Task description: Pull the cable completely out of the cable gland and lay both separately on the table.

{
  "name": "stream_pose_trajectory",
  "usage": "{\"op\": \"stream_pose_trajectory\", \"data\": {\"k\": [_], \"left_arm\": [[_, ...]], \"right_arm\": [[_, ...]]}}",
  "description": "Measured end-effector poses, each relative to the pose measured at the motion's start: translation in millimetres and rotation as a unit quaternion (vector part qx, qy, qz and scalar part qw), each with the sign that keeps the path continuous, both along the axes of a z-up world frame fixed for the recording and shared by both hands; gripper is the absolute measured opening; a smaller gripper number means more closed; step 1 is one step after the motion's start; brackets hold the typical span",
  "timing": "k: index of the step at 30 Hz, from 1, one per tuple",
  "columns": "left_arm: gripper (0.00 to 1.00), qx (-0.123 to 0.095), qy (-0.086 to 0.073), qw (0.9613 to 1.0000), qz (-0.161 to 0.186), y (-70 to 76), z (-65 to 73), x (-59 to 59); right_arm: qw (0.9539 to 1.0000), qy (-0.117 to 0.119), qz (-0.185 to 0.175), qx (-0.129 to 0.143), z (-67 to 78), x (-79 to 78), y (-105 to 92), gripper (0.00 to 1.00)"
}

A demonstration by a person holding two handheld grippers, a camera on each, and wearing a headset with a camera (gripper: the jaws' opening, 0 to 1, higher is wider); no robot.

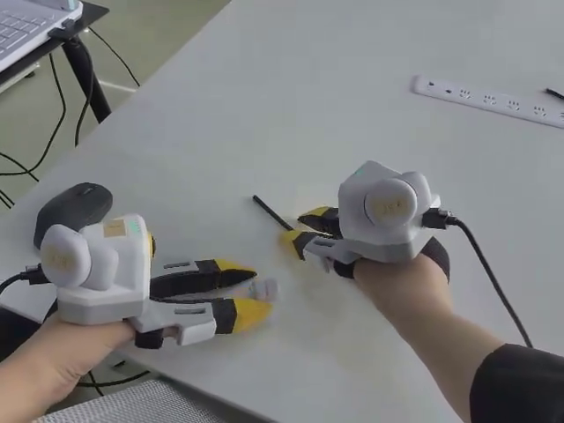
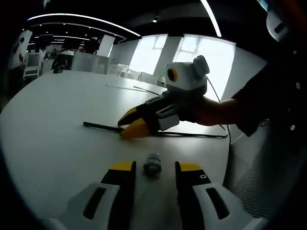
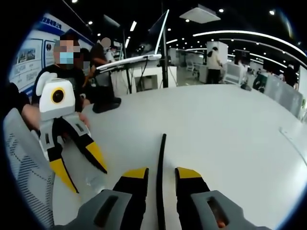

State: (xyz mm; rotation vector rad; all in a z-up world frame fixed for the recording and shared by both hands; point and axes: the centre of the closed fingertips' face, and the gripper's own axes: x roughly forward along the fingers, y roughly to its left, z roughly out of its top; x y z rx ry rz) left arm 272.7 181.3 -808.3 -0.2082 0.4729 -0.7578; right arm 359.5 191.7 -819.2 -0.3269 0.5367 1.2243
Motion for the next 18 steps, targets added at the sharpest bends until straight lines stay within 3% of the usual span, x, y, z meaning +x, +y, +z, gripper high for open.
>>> {"op": "stream_pose_trajectory", "data": {"k": [5,8,10,11,13,14,16,18], "left_arm": [[0.42,0.003,0.005,1.0000,0.003,0.3,2.0,1.6],[0.53,0.003,0.005,1.0000,0.008,1.2,9.1,2.2],[0.55,0.001,0.005,0.9999,0.010,2.0,14.4,2.9],[0.56,-0.001,0.005,0.9999,0.009,1.7,18.9,3.1],[0.53,0.021,-0.006,0.9997,0.004,2.7,23.5,4.0],[0.53,0.026,-0.005,0.9996,0.002,2.1,24.8,4.0],[0.58,0.029,0.000,0.9996,-0.001,-0.6,29.6,5.4],[0.62,0.028,-0.008,0.9996,-0.006,-4.1,37.9,6.0]], "right_arm": [[0.9999,-0.010,-0.010,0.004,10.2,1.4,-8.7,0.30],[0.9997,-0.020,-0.011,-0.003,17.3,2.1,-17.0,0.35],[0.9996,-0.023,-0.011,-0.007,20.9,2.3,-22.3,0.38],[0.9996,-0.022,-0.015,-0.010,23.7,2.7,-27.5,0.42],[0.9995,-0.014,-0.027,-0.009,26.2,2.8,-37.2,0.52],[0.9991,-0.003,-0.033,-0.026,21.8,1.5,-45.2,0.57],[0.9986,0.002,-0.039,-0.035,21.0,0.8,-59.3,0.61],[0.9977,-0.001,-0.051,-0.045,25.2,0.7,-78.5,0.61]]}}
